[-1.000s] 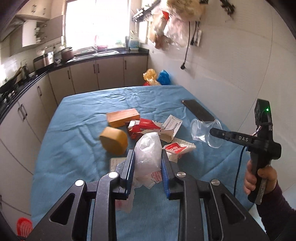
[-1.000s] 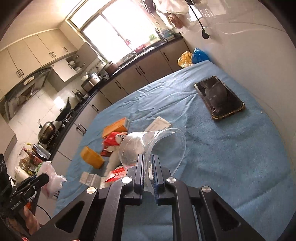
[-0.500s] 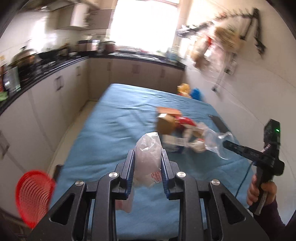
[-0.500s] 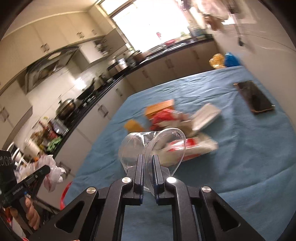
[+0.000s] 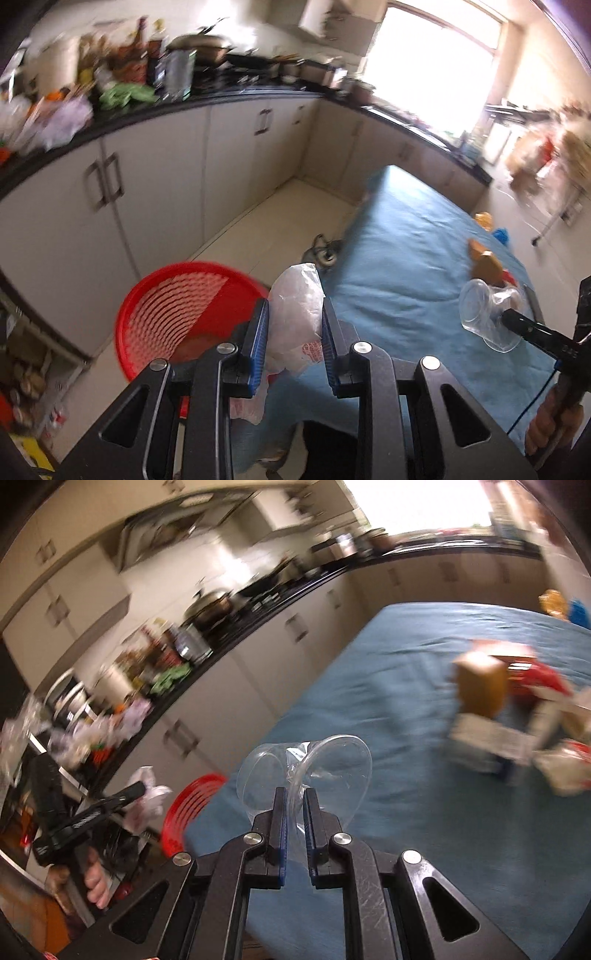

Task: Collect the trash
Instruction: 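Carry the bag and cup to the red basket and release both, then grasp the white medicine box with the left tool while the right tool grasps the snack wrapper, then carry the box and wrapper over the red basket and open both tools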

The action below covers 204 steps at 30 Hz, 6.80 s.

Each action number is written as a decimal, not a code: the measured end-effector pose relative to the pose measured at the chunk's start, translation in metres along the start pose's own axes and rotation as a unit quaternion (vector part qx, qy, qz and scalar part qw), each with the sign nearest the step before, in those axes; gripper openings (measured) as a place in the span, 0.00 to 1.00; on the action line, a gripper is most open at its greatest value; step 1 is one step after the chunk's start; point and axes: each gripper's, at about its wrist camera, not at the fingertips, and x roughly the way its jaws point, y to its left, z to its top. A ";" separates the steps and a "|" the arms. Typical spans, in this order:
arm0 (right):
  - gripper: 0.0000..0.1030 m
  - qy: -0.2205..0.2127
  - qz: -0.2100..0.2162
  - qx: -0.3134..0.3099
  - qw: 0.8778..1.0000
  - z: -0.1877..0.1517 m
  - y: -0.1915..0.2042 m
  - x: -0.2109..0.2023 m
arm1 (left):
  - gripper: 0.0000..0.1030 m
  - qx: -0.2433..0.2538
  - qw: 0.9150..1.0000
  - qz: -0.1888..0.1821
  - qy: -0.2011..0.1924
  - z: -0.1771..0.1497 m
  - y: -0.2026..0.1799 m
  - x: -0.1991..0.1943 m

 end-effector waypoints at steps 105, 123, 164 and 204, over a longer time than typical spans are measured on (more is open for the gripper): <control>0.80 -0.061 -0.120 0.260 0.956 0.007 -0.269 -0.099 | 0.70 0.392 0.847 -0.296 0.202 -0.098 -0.385 0.128; 0.27 -0.063 -0.150 0.204 0.965 0.017 -0.263 -0.109 | 0.76 0.399 0.858 -0.295 0.133 -0.100 -0.385 0.086; 0.21 -0.100 -0.060 0.199 0.973 -0.023 -0.191 -0.145 | 0.41 0.175 0.969 -0.161 0.069 -0.053 -0.237 0.039; 0.21 0.097 0.107 0.018 0.989 0.026 0.095 0.167 | 0.41 -0.092 0.994 0.053 -0.003 -0.007 0.087 0.035</control>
